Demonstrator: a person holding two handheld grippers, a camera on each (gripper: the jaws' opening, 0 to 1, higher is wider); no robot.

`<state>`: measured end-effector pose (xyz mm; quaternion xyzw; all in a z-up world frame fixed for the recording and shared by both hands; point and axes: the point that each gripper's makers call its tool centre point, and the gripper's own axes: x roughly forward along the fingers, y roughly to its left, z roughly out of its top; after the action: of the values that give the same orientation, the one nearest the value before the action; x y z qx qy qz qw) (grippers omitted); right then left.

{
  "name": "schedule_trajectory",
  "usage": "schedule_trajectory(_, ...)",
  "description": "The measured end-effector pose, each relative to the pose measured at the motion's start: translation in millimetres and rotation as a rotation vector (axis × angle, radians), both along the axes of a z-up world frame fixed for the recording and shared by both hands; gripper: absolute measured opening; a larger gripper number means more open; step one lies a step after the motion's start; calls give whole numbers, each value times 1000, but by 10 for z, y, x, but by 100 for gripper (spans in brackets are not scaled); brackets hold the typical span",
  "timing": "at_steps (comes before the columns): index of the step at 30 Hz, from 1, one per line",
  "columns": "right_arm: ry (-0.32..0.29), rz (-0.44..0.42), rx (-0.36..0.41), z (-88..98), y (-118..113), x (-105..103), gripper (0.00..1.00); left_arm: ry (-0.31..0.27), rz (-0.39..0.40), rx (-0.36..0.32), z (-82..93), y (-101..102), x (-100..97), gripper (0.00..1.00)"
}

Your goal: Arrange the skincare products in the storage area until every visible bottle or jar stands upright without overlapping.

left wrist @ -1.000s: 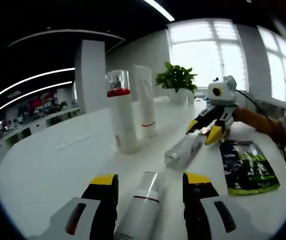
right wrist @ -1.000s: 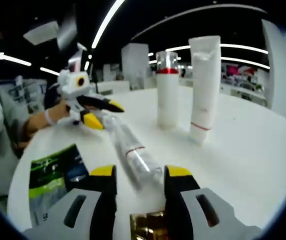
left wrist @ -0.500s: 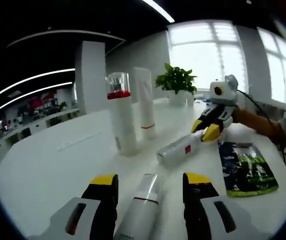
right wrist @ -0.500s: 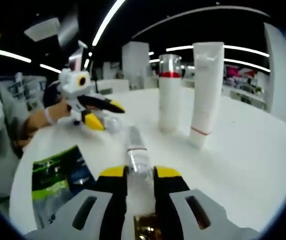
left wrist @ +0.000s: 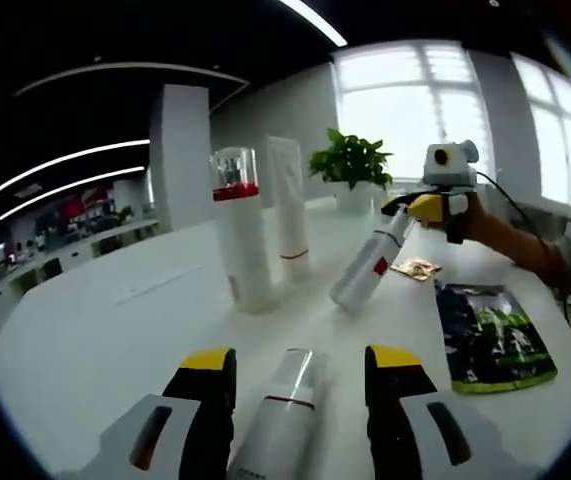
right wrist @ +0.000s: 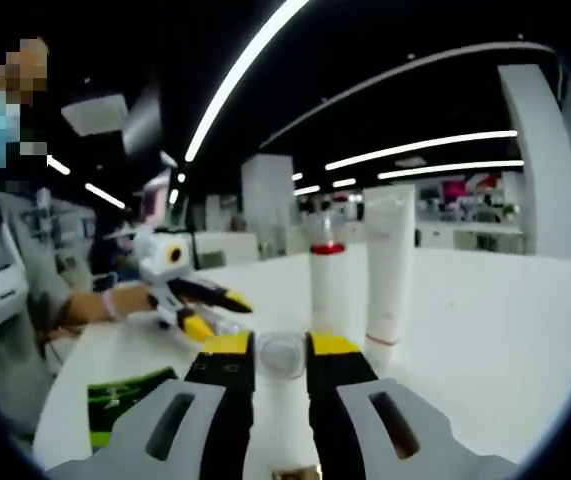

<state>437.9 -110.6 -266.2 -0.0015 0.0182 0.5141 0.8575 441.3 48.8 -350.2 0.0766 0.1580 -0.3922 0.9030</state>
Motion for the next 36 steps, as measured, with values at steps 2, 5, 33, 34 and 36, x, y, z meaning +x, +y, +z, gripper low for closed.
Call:
schedule_trajectory(2,-23,0,39,100,-18,-17,18,4,2,4,-11,3,0,53)
schedule_trajectory(5,-49,1,67,181,-39,-34,18,12,7,17,-42,13,4,52)
schedule_trajectory(33,-98,29,134,317,46,-97,18,13,16,35,67,20,-40,23)
schedule_trajectory(34,-98,29,134,318,47,-98,18,16,22,13,99,22,-38,23)
schedule_trajectory(36,-99,30,135,320,46,-100,18,14,22,-30,163,16,-38,23)
